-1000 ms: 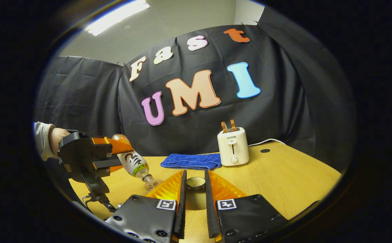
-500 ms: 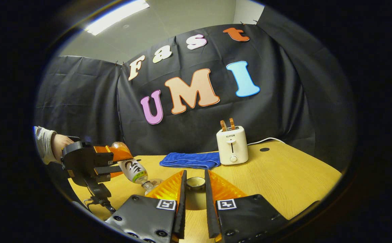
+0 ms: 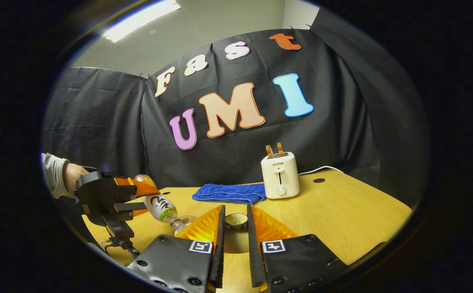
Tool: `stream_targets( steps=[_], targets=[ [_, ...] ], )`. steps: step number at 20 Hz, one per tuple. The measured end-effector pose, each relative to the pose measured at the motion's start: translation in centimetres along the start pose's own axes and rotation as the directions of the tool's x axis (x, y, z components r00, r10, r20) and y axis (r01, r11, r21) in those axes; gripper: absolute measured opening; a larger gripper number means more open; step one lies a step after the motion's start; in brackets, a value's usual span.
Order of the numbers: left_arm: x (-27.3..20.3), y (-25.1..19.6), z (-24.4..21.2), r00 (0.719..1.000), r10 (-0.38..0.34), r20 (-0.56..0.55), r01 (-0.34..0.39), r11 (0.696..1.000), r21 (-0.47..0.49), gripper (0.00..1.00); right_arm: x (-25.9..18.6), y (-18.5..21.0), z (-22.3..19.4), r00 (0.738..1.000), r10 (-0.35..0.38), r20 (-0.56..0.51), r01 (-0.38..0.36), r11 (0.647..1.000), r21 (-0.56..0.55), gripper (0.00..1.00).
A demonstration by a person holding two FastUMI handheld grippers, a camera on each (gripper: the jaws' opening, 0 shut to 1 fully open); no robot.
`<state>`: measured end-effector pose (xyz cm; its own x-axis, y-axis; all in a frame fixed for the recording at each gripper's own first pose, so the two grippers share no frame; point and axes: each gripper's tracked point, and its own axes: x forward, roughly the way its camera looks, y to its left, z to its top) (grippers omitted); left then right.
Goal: Open the teacup lid with one hand, grasp the water bottle and pour water into the teacup with the other hand; after pouring, place the water bottle on the coaster and then close the teacup lid.
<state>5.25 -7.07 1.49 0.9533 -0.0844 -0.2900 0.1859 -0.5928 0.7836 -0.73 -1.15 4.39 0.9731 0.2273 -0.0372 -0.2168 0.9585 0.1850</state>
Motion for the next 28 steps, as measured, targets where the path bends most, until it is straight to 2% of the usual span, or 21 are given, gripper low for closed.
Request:
stream_targets(
  steps=[4, 8, 10, 15, 21, 26, 27, 28],
  targets=[
    [0.2, -0.3, 0.1, 1.0, -0.006, 0.004, 0.006, 1.0, -0.01, 0.57, 0.0, 0.0, 0.0, 1.0, -0.001, 0.001, 0.001, 1.0, 0.001, 0.29],
    [0.3, -0.7, -0.4, 1.0, -0.025, 0.013, 0.027, 0.987, -0.159, 0.57, 0.0, -0.1, 0.1, 1.0, -0.003, 0.004, 0.003, 1.0, 0.002, 0.3],
    [0.1, -0.8, -0.2, 0.999, -0.032, 0.03, 0.039, 0.967, -0.252, 0.57, 0.0, -0.2, 0.1, 1.0, -0.005, 0.003, 0.005, 1.0, 0.004, 0.3],
    [-0.1, -1.3, 1.4, 0.996, -0.037, 0.079, 0.069, 0.889, -0.453, 0.57, 0.1, -0.1, -0.1, 1.0, -0.007, -0.001, 0.007, 1.0, -0.002, 0.3],
    [0.1, -1.6, 3.1, 0.989, -0.009, 0.146, 0.106, 0.726, -0.679, 0.54, 0.4, 0.1, -0.8, 1.0, -0.007, -0.013, 0.007, 1.0, -0.015, 0.29],
    [0.0, -0.1, 3.7, 0.982, 0.053, 0.179, 0.127, 0.51, -0.851, 0.56, 0.5, 0.8, -1.2, 1.0, 0.003, -0.023, -0.003, 1.0, -0.021, 0.3],
    [0.1, 0.1, 3.9, 0.981, 0.065, 0.182, 0.134, 0.45, -0.883, 0.59, 0.5, 0.9, -1.2, 1.0, 0.006, -0.02, -0.006, 1.0, -0.022, 0.3],
    [0.0, 0.3, 3.9, 0.979, 0.078, 0.188, 0.143, 0.392, -0.909, 0.56, 0.5, 1.1, -1.2, 1.0, 0.011, -0.02, -0.011, 1.0, -0.022, 0.3]
  ],
)
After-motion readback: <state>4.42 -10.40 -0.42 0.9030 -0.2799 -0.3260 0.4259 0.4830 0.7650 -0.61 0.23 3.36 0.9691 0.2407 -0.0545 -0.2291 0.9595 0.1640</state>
